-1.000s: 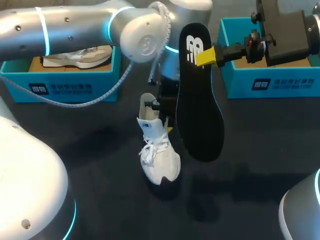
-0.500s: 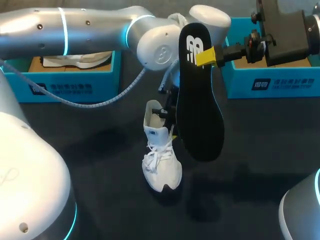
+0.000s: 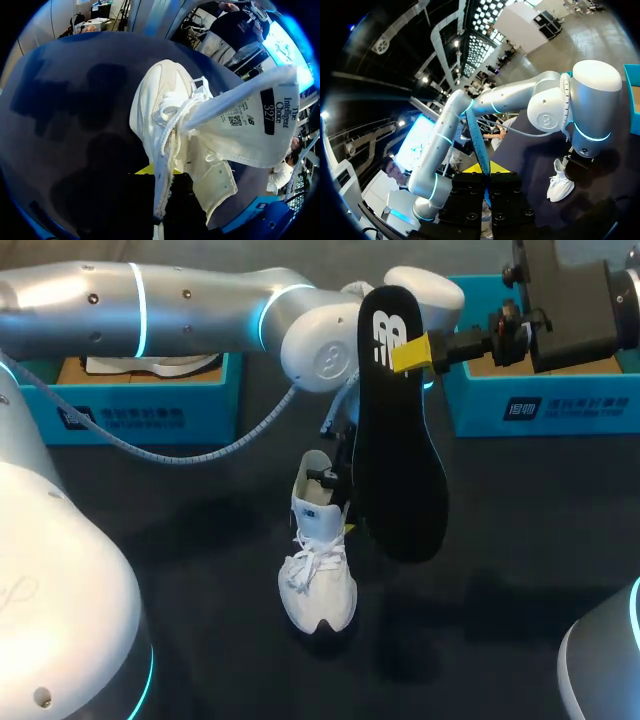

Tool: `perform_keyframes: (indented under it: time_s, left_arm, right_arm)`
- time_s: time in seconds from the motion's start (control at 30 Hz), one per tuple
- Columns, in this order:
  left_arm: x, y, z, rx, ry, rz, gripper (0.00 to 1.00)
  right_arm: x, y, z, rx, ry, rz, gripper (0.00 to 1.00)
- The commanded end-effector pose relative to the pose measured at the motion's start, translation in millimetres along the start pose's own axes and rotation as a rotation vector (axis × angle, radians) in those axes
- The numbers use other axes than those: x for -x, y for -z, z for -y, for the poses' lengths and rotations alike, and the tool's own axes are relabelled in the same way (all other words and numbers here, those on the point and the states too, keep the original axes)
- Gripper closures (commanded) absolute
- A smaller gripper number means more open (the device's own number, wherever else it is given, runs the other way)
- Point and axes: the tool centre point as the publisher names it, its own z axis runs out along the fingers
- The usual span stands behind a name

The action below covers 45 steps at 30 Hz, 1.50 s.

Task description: Take the shoe out of the shoebox, open the shoe tongue, remove and reinsert the insole, then place the shoe into the shoebox

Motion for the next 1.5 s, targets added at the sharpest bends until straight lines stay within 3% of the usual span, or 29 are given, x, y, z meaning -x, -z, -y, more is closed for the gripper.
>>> perform_keyframes:
  time_s: [0.03, 0.1, 0.13, 0.23, 0.3, 0.33, 0.53, 0.8, 1.17, 1.5]
  left_arm:
    - [5.1, -5, -3, -0.005, 0.001, -0.013, 1.0]
    - [5.2, -6, -3, -0.008, 0.002, -0.015, 0.65]
    - [5.1, -6, -3, -0.008, 0.002, -0.015, 0.6]
    - [5.0, -7, -3, -0.01, 0.009, -0.01, 0.56]
    - [3.9, -6, -3, -0.01, 0.015, -0.003, 0.08]
    - [3.0, -4, -2, -0.009, 0.025, 0.009, 0.0]
    - [-5.6, 20, -3, 0.013, 0.054, 0.102, 0.0]
    - [-23.7, 65, -12, 0.048, 0.084, 0.31, 0.0]
    - [-44.1, 111, -16, 0.06, 0.038, 0.574, 0.0]
    - [-57.9, 149, -14, 0.137, -0.029, 0.719, 0.0]
  right_arm:
    - [0.0, -3, -1.4, -0.002, -0.003, 0.003, 1.0]
    - [0.0, -3, -1.4, -0.002, -0.003, 0.003, 1.0]
    - [0.0, -3, -1.4, -0.002, -0.003, 0.003, 1.0]
    - [0.0, -3, -1.4, -0.002, -0.003, 0.003, 1.0]
    - [0.0, -3, -1.4, -0.002, -0.003, 0.003, 1.0]
    - [0.0, -3, -1.4, -0.002, -0.003, 0.003, 1.0]
    - [0.0, -3, -1.4, -0.002, -0.003, 0.003, 1.0]
    - [0.0, -3, -1.4, -0.002, -0.003, 0.003, 1.0]
    - [0.0, -3, -1.4, -0.002, -0.003, 0.003, 1.0]
    - [0.0, -3, -1.4, -0.002, -0.003, 0.003, 1.0]
